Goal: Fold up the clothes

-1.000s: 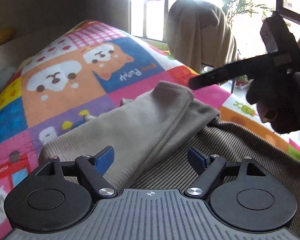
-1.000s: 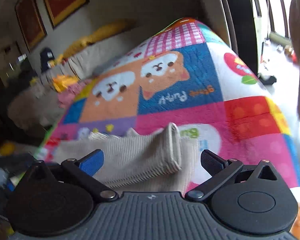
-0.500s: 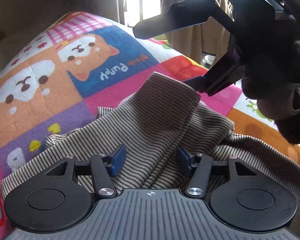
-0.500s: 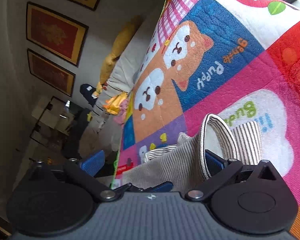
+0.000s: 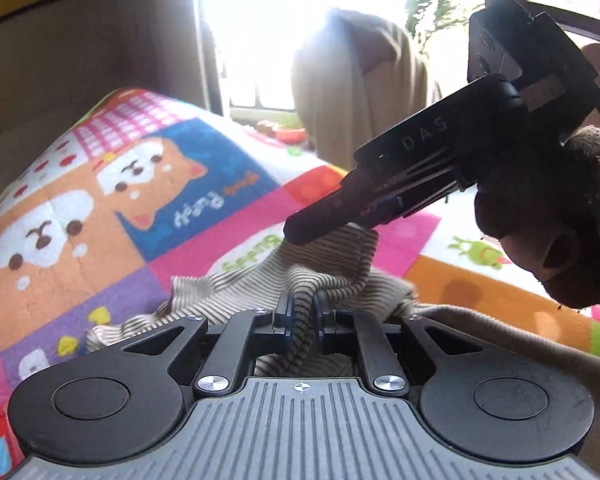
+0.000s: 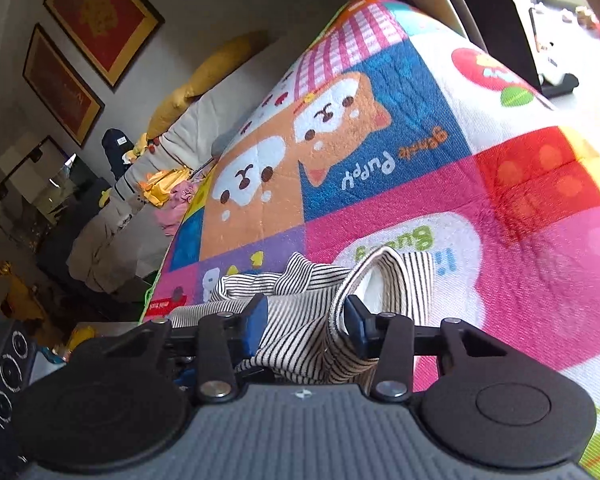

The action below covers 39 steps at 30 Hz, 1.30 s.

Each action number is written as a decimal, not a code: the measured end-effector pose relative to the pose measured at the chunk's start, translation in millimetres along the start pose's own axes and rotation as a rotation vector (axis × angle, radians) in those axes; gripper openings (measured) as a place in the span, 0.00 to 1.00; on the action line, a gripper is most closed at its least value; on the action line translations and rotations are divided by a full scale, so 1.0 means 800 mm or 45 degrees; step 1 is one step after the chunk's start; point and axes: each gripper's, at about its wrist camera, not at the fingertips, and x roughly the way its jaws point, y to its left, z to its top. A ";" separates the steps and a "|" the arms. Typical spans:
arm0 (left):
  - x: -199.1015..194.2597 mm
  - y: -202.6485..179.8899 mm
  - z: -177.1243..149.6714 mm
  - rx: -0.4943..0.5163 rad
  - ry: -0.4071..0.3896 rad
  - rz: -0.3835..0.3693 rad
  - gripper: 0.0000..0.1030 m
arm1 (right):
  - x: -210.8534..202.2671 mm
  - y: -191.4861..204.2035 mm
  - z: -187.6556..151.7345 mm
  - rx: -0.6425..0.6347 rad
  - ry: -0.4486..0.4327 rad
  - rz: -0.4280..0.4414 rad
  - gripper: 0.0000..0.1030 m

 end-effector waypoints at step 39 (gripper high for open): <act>-0.015 0.218 -0.076 -0.936 0.166 -0.016 0.91 | 0.094 -0.018 0.046 0.122 0.186 0.314 0.89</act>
